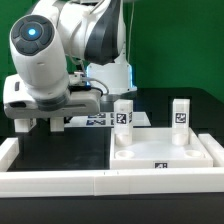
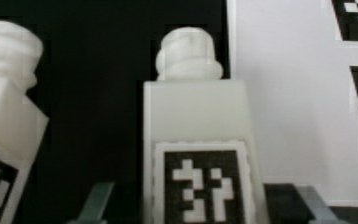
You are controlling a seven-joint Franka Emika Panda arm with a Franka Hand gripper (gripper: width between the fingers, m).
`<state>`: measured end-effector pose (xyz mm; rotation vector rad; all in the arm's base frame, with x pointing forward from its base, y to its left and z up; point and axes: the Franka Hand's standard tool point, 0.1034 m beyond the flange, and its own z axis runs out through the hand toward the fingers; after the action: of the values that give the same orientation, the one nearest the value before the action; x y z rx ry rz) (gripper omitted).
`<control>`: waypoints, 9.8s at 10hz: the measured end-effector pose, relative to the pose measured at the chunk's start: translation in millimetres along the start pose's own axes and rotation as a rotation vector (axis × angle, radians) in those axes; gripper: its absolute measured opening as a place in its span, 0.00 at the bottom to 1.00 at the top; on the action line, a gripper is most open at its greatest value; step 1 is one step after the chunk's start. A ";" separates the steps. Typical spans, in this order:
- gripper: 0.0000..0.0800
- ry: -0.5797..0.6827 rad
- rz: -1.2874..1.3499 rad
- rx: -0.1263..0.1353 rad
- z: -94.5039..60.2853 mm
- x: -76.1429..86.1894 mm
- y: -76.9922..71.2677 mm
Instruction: Assemble square table
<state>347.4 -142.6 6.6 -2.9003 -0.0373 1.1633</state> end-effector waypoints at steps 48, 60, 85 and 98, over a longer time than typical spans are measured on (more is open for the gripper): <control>0.36 1.159 0.123 0.029 -253.8 67.3 -102.2; 0.36 1.329 0.136 0.076 -270.0 88.8 -185.7; 0.36 1.342 0.089 0.069 -222.9 136.9 -243.7; 0.79 1.320 0.081 0.067 -209.0 140.0 -255.8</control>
Offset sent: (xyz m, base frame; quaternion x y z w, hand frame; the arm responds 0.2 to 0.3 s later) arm 0.0111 0.0056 0.0356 0.0296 0.0760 0.0299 0.9962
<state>588.8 115.7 67.1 -2.9627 0.1297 -0.8467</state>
